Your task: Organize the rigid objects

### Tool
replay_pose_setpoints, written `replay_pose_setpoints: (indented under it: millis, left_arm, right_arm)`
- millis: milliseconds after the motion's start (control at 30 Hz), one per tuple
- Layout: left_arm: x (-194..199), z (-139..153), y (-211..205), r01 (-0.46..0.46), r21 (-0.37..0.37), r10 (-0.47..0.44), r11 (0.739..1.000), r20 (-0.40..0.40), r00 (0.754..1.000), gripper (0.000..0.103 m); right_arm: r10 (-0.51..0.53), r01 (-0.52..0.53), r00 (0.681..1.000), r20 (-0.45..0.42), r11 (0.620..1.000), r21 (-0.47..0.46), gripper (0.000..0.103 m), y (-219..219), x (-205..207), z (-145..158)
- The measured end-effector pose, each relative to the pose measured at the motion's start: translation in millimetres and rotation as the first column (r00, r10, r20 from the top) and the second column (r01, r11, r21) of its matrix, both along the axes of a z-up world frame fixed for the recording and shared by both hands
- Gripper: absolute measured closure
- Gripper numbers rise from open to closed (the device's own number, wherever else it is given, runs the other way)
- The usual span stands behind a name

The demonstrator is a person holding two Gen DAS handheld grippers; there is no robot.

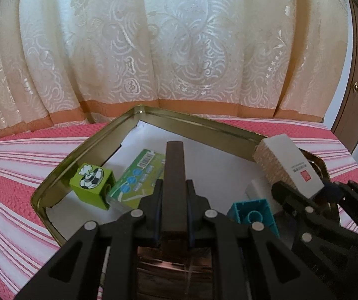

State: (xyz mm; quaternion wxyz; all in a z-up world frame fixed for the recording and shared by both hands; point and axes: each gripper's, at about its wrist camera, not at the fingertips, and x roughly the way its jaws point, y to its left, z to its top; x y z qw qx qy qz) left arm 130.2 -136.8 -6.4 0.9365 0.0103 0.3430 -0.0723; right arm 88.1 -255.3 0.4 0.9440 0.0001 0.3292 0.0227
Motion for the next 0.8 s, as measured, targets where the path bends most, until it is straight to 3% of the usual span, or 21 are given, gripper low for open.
replay_pose_setpoints:
  millis: [167, 200, 300, 333, 367, 400, 433, 600, 800]
  left_arm:
    - [-0.1, 0.0, -0.6, -0.004, 0.018, 0.004, 1.000, 0.004, 1.000, 0.089]
    - [-0.3, 0.3, -1.1, -0.006, 0.022, 0.006, 1.000, 0.005, 1.000, 0.082]
    - [-3.9, 2.5, -0.2, -0.041, 0.037, 0.040, 0.998, 0.025, 0.999, 0.043]
    - [-5.7, 4.1, 2.4, -0.076, 0.044, 0.075, 0.996, 0.041, 0.996, 0.028]
    - [-7.3, 5.5, 5.0, -0.120, 0.057, 0.117, 0.991, 0.056, 0.992, 0.021]
    - [-8.9, 7.1, 8.4, -0.177, 0.074, 0.172, 0.981, 0.075, 0.982, 0.005]
    - [-10.3, 8.8, 11.7, -0.212, 0.078, 0.205, 0.974, 0.089, 0.975, 0.000]
    - [-16.9, 14.3, 23.3, -0.197, 0.007, 0.196, 0.980, 0.097, 0.976, 0.000]
    - [-25.6, 17.6, 26.4, -0.185, 0.054, 0.177, 0.981, 0.128, 0.976, 0.000]
  right_arm:
    - [0.012, -0.012, 1.000, -0.006, 1.000, 0.010, 0.059, -0.6, 1.0, -2.1]
    - [0.017, -0.017, 1.000, 0.000, 1.000, 0.022, 0.058, -2.0, 0.2, -1.8]
    - [-0.002, 0.002, 1.000, -0.006, 1.000, 0.030, 0.046, -4.4, -0.8, -2.1]
    - [-0.022, 0.022, 1.000, -0.001, 0.999, 0.023, 0.040, -5.6, -1.7, -1.9]
    - [-0.052, 0.051, 0.999, 0.011, 0.998, 0.019, 0.036, -8.3, -3.1, -1.8]
    - [-0.067, 0.067, 0.998, 0.016, 0.998, 0.022, 0.030, -10.0, -2.2, -1.8]
    - [-0.074, 0.073, 0.997, 0.023, 0.997, 0.034, 0.029, -12.2, -3.0, -1.3]
    - [-0.087, 0.084, 0.995, 0.057, 0.995, 0.057, 0.023, -15.4, -7.6, 1.2]
    - [-0.090, 0.083, 0.993, 0.077, 0.992, 0.098, 0.023, -20.4, -11.1, 2.2]
